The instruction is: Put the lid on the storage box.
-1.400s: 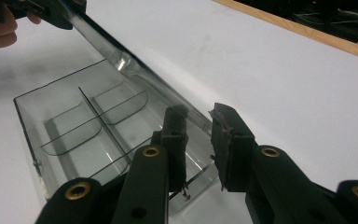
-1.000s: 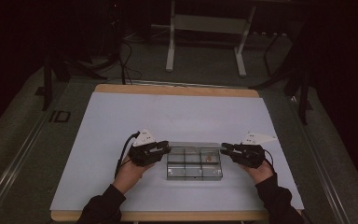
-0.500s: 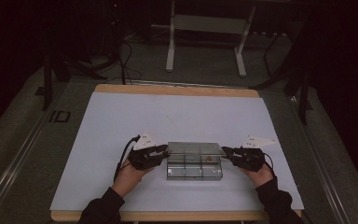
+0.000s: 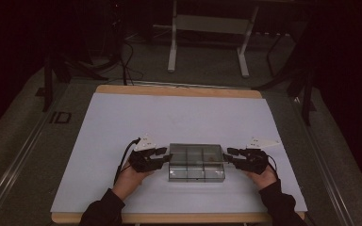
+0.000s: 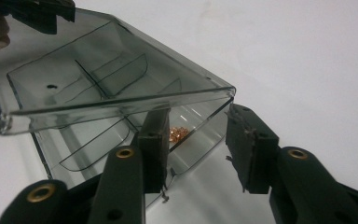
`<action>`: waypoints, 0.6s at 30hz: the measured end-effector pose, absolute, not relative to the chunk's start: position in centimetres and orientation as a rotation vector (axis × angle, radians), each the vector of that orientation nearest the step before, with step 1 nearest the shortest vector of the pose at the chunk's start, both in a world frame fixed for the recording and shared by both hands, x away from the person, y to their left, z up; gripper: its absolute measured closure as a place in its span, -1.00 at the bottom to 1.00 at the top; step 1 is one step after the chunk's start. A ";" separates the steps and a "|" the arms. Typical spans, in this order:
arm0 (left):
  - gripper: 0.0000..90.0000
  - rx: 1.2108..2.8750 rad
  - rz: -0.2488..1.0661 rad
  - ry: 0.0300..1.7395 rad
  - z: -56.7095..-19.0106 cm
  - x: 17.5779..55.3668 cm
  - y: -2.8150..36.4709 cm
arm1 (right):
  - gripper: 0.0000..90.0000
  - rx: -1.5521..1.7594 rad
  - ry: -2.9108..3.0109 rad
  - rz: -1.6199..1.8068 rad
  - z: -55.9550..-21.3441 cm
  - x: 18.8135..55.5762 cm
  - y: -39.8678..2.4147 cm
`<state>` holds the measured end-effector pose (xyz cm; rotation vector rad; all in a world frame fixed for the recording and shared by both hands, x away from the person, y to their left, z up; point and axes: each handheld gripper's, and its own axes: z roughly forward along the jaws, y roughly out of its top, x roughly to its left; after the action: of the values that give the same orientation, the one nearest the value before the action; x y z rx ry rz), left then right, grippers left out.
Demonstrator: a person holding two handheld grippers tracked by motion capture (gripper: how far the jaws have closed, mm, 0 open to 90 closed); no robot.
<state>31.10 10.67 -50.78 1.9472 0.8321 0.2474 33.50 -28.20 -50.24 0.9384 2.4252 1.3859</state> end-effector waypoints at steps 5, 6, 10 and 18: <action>0.35 1.954 0.247 0.842 -51.2 31.1 10.6 | 0.28 0.943 2.432 1.373 -50.6 33.5 -28.1; 0.35 1.954 0.248 0.841 -51.2 31.1 10.6 | 0.28 0.944 2.433 1.374 -50.7 33.5 -28.1; 0.34 1.942 0.241 0.850 -51.4 31.1 10.7 | 0.27 0.957 2.431 1.376 -50.8 33.4 -28.3; 0.33 1.942 0.239 0.867 -52.1 31.3 11.1 | 0.27 0.965 2.433 1.352 -51.3 33.6 -28.3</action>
<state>31.35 11.10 -52.11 1.9424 0.8674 0.2393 33.58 -28.31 -51.27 0.9654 2.4334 1.3521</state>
